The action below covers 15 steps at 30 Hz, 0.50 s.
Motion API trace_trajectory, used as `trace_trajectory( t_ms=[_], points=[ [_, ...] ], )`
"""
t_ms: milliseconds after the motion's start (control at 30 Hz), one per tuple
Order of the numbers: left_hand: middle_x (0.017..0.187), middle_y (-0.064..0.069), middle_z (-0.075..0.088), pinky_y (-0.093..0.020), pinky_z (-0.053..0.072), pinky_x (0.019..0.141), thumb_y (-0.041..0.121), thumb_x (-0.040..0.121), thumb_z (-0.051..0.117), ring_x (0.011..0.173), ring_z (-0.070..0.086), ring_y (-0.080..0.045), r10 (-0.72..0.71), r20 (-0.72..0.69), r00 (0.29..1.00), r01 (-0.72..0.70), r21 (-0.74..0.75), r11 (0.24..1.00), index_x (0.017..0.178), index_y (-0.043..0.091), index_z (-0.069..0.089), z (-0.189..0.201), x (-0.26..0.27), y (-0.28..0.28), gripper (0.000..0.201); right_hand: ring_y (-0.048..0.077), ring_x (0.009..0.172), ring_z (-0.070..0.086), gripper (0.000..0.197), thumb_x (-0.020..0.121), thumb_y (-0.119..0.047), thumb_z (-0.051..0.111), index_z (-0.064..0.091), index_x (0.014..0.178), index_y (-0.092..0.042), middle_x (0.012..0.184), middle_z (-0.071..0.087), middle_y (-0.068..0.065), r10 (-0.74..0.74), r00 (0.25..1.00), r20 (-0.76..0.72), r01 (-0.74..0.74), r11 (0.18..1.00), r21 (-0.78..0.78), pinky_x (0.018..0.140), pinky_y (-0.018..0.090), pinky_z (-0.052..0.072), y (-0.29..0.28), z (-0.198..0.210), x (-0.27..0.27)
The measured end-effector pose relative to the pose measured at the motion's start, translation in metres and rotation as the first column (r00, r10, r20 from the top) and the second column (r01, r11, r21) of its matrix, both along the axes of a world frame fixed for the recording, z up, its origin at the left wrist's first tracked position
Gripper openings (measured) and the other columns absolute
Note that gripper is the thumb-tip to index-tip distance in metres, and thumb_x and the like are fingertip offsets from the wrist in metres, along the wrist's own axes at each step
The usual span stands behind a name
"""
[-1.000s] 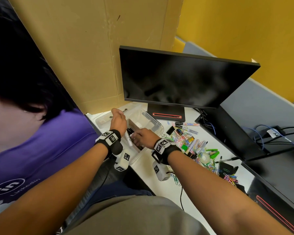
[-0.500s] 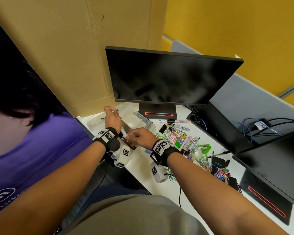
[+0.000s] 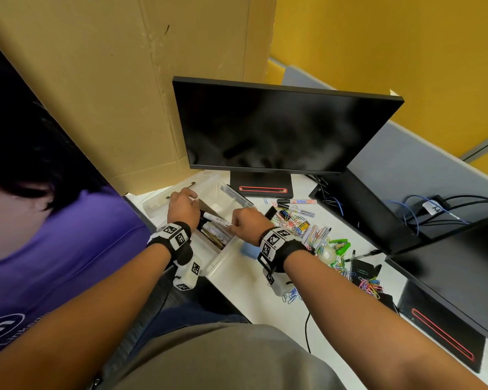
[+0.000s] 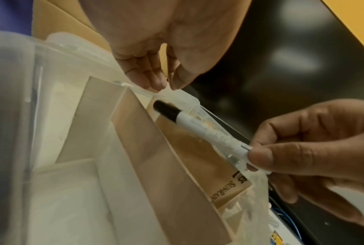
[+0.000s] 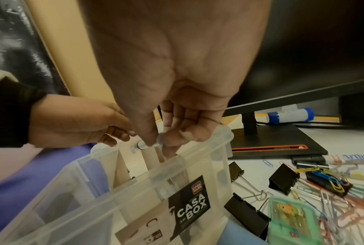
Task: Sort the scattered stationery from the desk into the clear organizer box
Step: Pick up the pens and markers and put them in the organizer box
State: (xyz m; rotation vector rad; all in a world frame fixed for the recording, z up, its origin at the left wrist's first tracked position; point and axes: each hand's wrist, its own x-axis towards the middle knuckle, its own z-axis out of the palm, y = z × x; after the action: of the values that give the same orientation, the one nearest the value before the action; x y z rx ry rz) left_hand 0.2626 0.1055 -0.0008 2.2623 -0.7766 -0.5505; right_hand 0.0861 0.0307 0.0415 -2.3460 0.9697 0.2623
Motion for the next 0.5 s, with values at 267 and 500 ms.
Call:
trace_trajectory(
  t_ms=[267, 500],
  points=[
    [0.116, -0.015, 0.052, -0.036, 0.048, 0.088, 0.000, 0.091, 0.046, 0.100, 0.057, -0.030, -0.049, 0.040, 0.998, 0.047, 0.050, 0.998, 0.102, 0.012, 0.057, 0.003, 0.004, 0.002, 0.021, 0.027, 0.083, 0.062, 0.027, 0.094, -0.032, 0.056, 0.063, 0.107, -0.010, 0.098, 0.066, 0.010, 0.177, 0.958, -0.224, -0.233, 0.940, -0.251, 0.065, 0.031, 0.043, 0.022, 0.005, 0.031],
    [0.112, -0.013, 0.051, -0.029, 0.044, 0.078, 0.006, 0.093, 0.051, 0.092, 0.056, -0.026, -0.055, 0.036, 0.998, 0.053, 0.061, 0.997, 0.097, 0.012, 0.057, 0.000, 0.007, 0.001, 0.009, 0.027, 0.097, 0.065, 0.030, 0.090, -0.018, 0.056, 0.060, 0.120, -0.013, 0.107, 0.065, 0.009, 0.185, 0.920, -0.346, -0.280, 0.927, -0.249, 0.068, 0.030, 0.041, 0.034, 0.001, 0.046]
  ],
)
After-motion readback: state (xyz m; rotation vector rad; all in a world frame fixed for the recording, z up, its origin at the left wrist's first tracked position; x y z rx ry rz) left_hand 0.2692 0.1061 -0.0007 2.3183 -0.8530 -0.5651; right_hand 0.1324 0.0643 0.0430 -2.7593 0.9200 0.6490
